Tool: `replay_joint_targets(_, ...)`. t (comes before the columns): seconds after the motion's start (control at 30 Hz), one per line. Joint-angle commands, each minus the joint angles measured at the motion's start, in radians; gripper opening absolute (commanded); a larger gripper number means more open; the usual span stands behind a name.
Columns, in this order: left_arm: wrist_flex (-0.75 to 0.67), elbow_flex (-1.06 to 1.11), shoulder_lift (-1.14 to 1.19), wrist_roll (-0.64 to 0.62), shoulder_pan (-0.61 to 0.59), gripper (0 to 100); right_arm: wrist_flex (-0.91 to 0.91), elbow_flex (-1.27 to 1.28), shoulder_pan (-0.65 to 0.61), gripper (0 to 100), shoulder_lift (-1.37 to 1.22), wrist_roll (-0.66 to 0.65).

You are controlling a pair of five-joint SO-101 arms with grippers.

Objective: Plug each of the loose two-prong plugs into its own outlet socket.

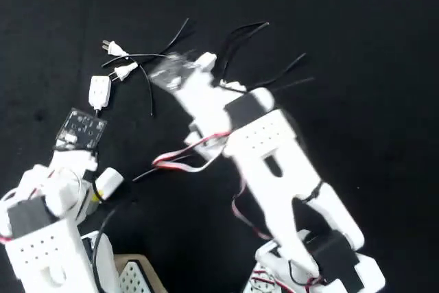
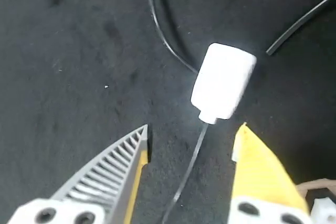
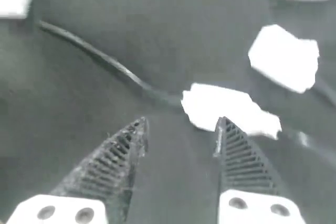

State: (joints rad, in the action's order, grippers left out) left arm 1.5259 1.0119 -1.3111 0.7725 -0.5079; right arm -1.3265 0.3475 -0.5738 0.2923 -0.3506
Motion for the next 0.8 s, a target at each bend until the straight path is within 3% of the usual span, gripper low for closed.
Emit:
replay_joint_targets(0.0,0.006,0.022,-0.087,-0.064,-0.013,25,0.241,0.042,-0.140,20.1,-0.004,0.044)
replay_joint_targets(0.13,-0.020,0.031,-0.133,-0.110,-0.058,25,0.439,0.131,-0.163,20.0,-0.064,0.081)
replay_joint_targets(0.2,-0.083,0.045,-0.132,-0.129,-0.105,25,0.456,0.166,-0.161,19.8,-0.067,0.066)
replay_joint_targets(0.43,-0.295,0.163,-0.020,-0.133,-0.148,25,0.158,0.189,-0.052,19.8,0.163,-0.089)
replay_joint_targets(0.57,-0.354,0.148,0.138,-0.135,-0.142,25,0.086,0.323,0.129,19.8,0.418,-0.169)
replay_joint_targets(0.77,-0.348,0.085,0.361,-0.129,-0.030,25,0.052,0.578,0.545,19.8,0.808,-0.302)
